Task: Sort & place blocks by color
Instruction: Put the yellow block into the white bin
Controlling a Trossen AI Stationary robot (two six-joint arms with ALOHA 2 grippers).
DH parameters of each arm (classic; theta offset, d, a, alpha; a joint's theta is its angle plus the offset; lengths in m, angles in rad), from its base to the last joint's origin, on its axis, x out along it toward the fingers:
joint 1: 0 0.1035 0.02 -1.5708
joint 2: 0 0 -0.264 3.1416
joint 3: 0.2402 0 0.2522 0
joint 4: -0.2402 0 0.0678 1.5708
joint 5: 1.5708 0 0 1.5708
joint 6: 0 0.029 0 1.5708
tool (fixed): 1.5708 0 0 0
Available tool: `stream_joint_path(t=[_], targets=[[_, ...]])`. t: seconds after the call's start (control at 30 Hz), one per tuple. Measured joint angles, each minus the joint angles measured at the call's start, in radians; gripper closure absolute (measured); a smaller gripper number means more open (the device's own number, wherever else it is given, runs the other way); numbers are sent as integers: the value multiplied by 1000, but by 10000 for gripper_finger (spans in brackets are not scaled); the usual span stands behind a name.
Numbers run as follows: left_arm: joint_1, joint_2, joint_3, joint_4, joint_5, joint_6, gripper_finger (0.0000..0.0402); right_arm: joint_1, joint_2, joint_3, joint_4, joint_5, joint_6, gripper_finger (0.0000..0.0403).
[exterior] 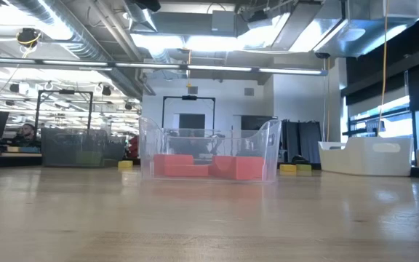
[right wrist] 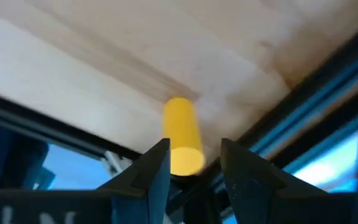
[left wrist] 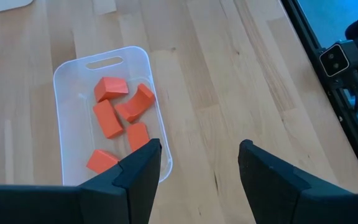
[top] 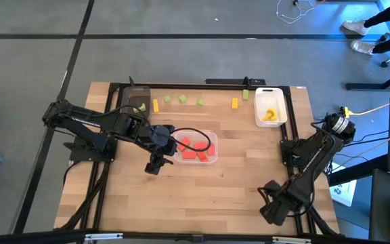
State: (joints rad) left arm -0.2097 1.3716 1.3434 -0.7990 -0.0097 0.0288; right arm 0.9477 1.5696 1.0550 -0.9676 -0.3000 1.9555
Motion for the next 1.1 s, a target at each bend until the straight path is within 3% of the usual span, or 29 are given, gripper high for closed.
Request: stream_joint_path(t=[0.27, 0.4, 0.77, 1.1], targets=[[0, 0, 0, 0, 0, 0, 200, -3, 0, 0, 65, -87, 64, 263], [0, 0, 0, 0, 0, 0, 200, -3, 0, 0, 123, -83, 59, 263], [0, 0, 0, 0, 0, 0, 200, -3, 5, 0, 22, -63, 38, 265], [0, 0, 0, 0, 0, 0, 200, -3, 5, 0, 6, -3, 20, 305]])
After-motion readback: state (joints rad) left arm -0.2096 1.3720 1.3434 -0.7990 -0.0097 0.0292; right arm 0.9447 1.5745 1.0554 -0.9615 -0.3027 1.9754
